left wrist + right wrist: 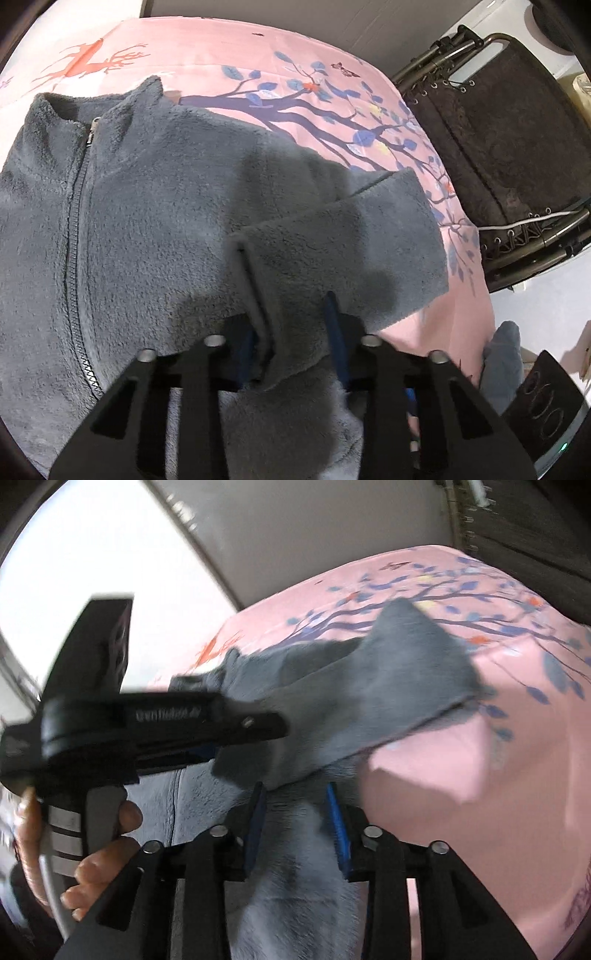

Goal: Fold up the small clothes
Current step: 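Lay the sleeve across the jacket body with the right gripper while the left gripper pins the fold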

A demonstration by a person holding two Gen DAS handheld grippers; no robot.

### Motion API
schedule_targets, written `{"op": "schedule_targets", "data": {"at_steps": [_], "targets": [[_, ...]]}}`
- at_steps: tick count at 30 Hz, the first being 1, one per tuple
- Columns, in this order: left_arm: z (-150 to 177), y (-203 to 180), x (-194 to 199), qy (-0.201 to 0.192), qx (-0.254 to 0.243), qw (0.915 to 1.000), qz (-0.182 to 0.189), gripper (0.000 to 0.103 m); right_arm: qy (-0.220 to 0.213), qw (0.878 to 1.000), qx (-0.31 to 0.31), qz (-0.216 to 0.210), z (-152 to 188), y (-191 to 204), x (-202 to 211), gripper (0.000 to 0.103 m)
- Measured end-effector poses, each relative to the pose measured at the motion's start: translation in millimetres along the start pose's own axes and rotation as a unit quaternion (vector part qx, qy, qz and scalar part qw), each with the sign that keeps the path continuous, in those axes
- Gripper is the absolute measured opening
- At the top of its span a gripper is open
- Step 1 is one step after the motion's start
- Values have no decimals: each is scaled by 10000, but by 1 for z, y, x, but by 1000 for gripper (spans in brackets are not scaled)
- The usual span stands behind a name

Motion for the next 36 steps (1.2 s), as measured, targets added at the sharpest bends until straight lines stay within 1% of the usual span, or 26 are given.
{"op": "schedule_targets", "data": {"at_steps": [1,2,3,6,10,13,20,26,31,34,36], "targets": [[-1,1,1,-29,-3,10000,6,11,-52,9999,-96,10,-1,-4,5,37],[-2,3,3,-69,-7,10000,30,7,-77,9999,-147,26,-1,-6,8,37],[-4,5,7,-131,1,9999,49,7,-90,9998,-176,45,-3,-9,9,37],[-11,12,20,-379,-55,9992,-78,6,-114,9996,-243,113,-5,-13,13,37],[-22,29,42,-611,-67,9980,-173,6,-181,9994,-209,188,-11,-15,16,37],[-28,52,62,-787,-9,9963,-340,6,-213,9993,-210,218,-12,-13,19,37],[-29,105,95,-1047,219,9924,-604,6,-138,9995,-153,248,-13,-1,11,37],[-20,142,111,-1155,323,9896,-793,6,-105,9995,-51,295,-12,9,7,37],[-11,174,109,-1086,527,9887,-895,6,-87,9993,-6,358,-12,11,3,37],[-7,194,101,-1020,640,9876,-1005,6,-137,9984,94,542,-17,11,2,37],[-2,205,90,-876,758,9885,-977,7,-198,9970,167,723,-27,9,-2,37]]}}
Point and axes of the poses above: each gripper's, at about its wrist camera, not at the fingertips, and x roughly against the way its jaws point, y to its left, z to its underside, the point moved 9 cm from there along -x, roughly the way its jaws point, and after that the axes turned 9 degrees about -z, right-handed, at the moved point
